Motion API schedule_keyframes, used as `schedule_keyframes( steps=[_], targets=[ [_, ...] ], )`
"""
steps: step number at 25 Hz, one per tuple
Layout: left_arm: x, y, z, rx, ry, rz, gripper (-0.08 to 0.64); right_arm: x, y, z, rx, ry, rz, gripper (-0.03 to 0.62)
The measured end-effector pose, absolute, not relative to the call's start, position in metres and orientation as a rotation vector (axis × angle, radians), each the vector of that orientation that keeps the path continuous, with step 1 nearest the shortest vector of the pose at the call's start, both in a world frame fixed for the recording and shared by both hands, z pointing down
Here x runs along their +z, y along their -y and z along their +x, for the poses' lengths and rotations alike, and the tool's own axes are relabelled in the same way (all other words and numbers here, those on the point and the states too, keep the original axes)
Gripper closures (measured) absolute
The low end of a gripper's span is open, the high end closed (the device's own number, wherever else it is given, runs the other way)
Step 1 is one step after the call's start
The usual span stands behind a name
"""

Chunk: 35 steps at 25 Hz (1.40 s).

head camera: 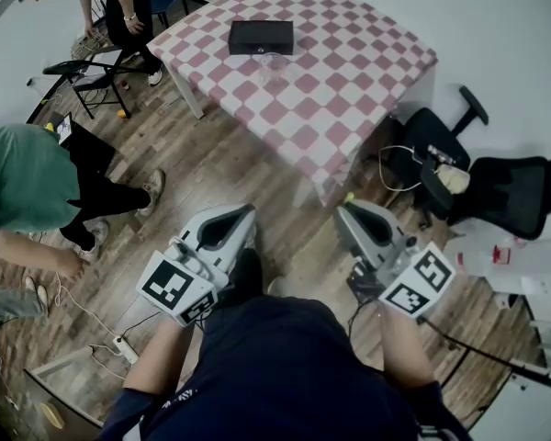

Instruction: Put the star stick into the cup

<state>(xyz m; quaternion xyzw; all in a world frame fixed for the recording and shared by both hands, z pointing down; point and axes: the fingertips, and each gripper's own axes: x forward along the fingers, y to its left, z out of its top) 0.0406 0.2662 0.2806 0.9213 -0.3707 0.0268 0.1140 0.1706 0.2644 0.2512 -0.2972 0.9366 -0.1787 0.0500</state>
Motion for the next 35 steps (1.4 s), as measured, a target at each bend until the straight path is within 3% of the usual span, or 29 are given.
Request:
schedule_keyframes(
  steps=[35],
  targets=[
    [0.321, 0.049, -0.078, 0.107, 0.817, 2.696, 0.529, 0.278, 0.035, 0.033, -0.682, -2.828, -1.151, 0.569]
  ],
)
